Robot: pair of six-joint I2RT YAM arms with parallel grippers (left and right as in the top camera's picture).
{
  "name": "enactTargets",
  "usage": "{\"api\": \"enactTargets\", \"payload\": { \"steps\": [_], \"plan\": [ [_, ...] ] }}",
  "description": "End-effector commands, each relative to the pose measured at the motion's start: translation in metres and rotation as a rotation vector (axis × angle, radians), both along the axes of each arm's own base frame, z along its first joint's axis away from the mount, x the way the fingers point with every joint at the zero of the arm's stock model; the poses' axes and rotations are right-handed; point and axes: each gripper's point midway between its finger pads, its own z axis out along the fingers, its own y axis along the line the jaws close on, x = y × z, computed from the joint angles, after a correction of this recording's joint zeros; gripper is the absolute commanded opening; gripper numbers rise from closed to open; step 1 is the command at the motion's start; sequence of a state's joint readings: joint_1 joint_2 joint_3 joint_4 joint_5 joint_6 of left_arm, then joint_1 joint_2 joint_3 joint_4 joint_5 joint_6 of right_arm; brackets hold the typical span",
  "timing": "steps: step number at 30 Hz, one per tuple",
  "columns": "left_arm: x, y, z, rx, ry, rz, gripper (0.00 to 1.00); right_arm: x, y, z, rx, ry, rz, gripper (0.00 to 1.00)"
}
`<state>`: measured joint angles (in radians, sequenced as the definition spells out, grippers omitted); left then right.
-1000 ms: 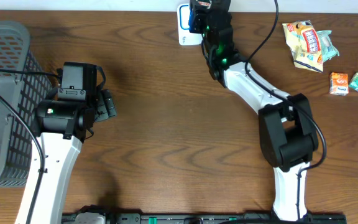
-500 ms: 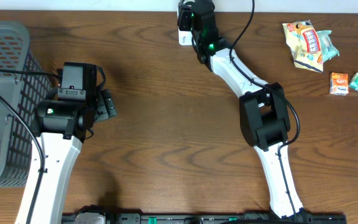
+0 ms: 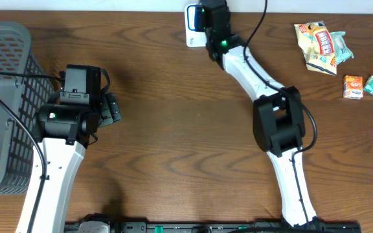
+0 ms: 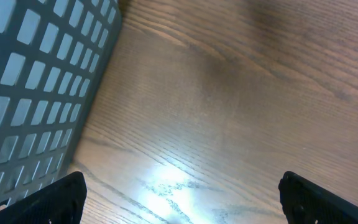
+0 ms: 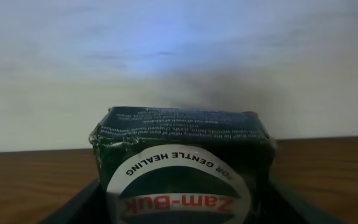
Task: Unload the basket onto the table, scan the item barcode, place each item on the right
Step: 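Carry the tin to the top-right corner and release it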
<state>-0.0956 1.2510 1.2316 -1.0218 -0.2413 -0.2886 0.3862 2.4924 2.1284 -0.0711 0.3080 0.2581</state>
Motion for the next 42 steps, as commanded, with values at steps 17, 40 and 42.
{"api": "enactTargets", "payload": {
  "steps": [17, 40, 42],
  "plan": [
    [0.002, 0.000, 0.004, -0.001, -0.010, 0.004, 0.98, -0.057, -0.349, 0.015, -0.328, 0.324, -0.675, 0.67],
    [0.002, 0.000, 0.004, -0.001, -0.010, 0.004, 0.98, -0.138, -0.255, 0.115, 0.012, 0.440, -0.317, 0.99],
    [0.002, 0.000, 0.004, 0.000, -0.010, 0.003, 0.98, -0.161, -0.251, 0.129, 0.097, 0.459, -0.370, 0.99]
  ]
}}
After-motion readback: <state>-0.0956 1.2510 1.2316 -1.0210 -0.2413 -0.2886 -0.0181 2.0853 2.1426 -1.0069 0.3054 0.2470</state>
